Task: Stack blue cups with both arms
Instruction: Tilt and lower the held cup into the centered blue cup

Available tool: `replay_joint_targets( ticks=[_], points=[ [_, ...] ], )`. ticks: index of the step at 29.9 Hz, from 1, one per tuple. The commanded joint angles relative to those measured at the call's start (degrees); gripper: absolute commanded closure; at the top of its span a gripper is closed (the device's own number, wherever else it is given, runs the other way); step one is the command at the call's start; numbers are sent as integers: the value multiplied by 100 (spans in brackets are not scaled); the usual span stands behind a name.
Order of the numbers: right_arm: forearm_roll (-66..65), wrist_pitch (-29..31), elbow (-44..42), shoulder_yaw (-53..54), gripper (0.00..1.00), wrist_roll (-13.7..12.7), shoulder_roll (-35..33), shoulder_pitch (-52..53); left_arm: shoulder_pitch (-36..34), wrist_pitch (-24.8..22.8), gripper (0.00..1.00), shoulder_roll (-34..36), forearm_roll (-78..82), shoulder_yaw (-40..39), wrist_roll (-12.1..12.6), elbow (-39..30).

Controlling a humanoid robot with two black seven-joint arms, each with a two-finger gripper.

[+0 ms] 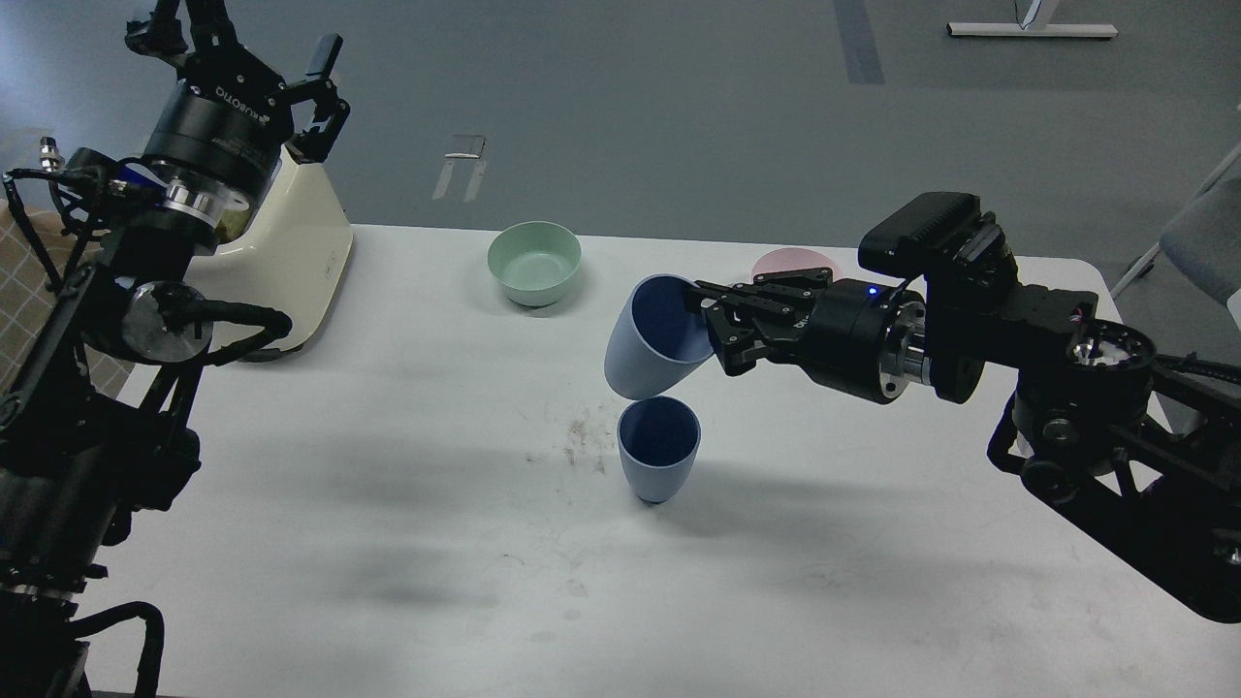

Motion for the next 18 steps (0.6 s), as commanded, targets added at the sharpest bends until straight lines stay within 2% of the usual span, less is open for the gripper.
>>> replay_joint_targets(
  ticks=[1,9,18],
  points=[
    [10,1,9,-8,100,37,-37,-53,1,-9,2,19,0,0,0,0],
    [18,1,9,-43,100,222,-28,-123,1,-9,2,19,-9,0,0,0],
    [18,1,0,-60,100,248,-256,-140,9,0,2,10,0,0,0,0]
  ],
)
